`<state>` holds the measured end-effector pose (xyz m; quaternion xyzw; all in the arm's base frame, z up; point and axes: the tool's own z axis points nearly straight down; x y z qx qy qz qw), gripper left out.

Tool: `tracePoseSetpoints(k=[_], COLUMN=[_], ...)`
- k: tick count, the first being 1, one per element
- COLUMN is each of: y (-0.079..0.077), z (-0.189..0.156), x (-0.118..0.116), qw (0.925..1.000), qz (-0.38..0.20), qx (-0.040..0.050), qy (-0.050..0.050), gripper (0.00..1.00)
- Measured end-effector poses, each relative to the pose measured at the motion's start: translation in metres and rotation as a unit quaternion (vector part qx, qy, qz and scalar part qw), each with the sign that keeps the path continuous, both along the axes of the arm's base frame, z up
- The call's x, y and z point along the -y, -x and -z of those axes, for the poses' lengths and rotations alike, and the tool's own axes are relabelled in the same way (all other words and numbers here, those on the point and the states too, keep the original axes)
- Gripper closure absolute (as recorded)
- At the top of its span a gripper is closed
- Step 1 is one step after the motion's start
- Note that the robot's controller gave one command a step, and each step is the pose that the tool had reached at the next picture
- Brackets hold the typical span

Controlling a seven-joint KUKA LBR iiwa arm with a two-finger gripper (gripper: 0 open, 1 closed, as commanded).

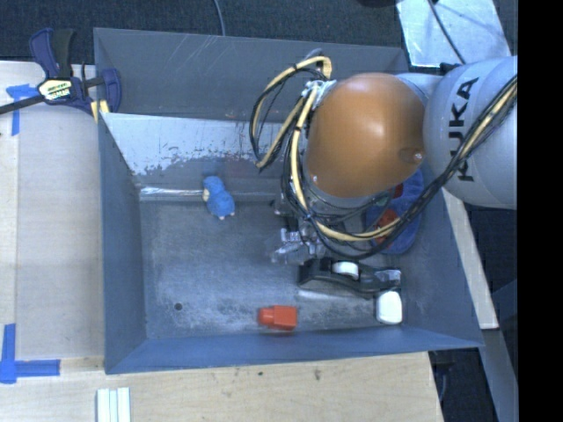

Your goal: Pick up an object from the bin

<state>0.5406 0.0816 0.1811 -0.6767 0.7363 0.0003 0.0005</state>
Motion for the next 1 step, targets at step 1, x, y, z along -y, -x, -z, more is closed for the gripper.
tracePoseSetpoints(k=[1], y=[0.0037], z=[-0.0416], x=[0.0215], qw=[0.9999], qz=[-0.011], qx=[0.0031], qy=[0.0], gripper=[1.0])
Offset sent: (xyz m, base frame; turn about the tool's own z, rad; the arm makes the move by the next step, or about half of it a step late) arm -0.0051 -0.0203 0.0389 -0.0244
